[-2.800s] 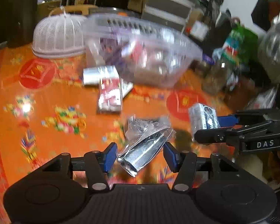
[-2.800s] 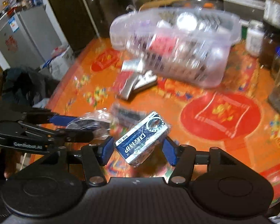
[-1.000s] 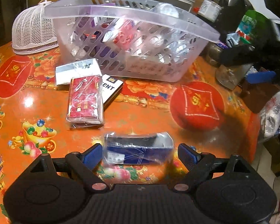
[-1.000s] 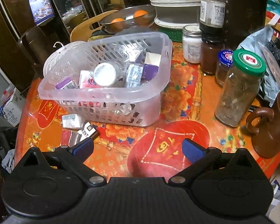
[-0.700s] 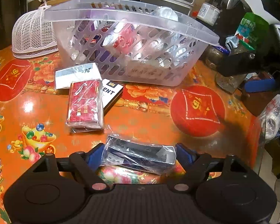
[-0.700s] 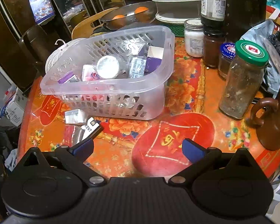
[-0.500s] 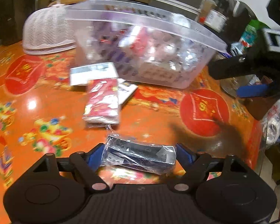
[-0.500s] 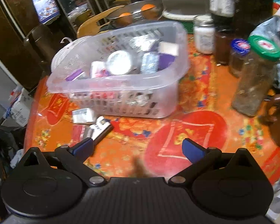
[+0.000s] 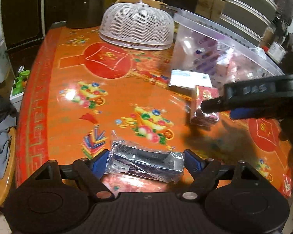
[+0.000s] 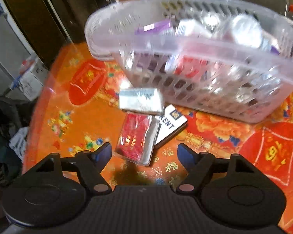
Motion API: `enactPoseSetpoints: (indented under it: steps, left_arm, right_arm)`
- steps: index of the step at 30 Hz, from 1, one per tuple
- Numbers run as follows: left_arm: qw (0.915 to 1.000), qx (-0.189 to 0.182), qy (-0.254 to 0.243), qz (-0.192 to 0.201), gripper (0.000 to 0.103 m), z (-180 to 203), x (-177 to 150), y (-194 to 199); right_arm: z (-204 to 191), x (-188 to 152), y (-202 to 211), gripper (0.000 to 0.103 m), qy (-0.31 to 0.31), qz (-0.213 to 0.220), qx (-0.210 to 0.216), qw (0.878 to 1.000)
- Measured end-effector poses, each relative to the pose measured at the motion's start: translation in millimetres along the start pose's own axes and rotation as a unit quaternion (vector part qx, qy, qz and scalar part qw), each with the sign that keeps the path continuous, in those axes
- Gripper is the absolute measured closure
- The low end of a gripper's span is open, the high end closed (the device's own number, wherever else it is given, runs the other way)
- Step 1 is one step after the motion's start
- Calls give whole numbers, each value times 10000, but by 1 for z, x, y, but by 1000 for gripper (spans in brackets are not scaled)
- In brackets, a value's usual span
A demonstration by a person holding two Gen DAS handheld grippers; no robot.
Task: Organize objects
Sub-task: 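Grasp the red box with the right tool while the left tool holds its packet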
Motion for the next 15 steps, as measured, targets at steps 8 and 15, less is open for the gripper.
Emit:
enactPoseSetpoints:
  steps: [8,15]
  left_arm:
    - [9999,-99,-76,28,20,5,3,-3]
    - [9996,-191,-213,58,20,16,8,-4]
  right_arm:
    - [-1,-3,-1,60,62,-77,45,9999]
    - [21,-17,28,67,68,110,274,9995]
Point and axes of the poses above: each gripper's, at about its wrist camera, not at the fingertips, and y roughly against the way its jaws point, z to its right, x to its top, the point moved 5 cm from there along -y, roughly the way its jaws point, and after that the axes turned 10 degrees about -z, right-handed, at the moved point
